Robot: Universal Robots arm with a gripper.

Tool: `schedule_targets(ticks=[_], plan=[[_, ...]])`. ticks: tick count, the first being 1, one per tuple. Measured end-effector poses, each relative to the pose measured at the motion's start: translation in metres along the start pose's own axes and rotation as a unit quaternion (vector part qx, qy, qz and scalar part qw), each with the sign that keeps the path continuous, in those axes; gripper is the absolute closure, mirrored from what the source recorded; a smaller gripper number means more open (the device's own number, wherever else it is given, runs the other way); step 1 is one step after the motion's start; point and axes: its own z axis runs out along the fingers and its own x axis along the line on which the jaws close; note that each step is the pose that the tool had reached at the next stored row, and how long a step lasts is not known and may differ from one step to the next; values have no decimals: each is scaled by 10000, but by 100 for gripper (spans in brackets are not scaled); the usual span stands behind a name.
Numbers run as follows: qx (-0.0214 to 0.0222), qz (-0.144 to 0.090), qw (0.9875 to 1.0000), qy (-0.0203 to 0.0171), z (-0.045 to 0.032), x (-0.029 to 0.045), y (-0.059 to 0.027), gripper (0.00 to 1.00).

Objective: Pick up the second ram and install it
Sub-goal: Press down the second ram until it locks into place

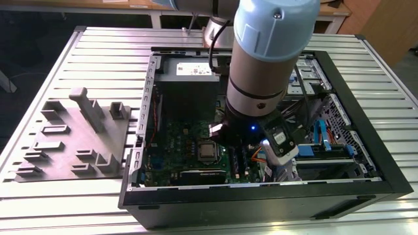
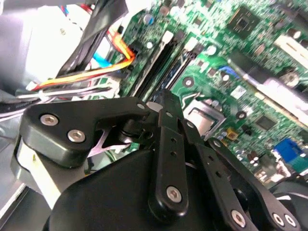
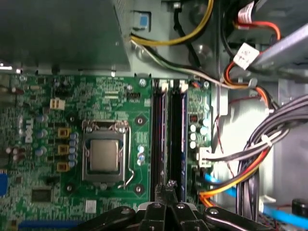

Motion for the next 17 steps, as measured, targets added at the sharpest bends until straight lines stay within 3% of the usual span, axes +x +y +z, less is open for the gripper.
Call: schedule_targets(ticks=[5,17], plan=[[17,0,10000,5,-4,1,-91,90],[41,0,10000,12,46,4,-100,90]])
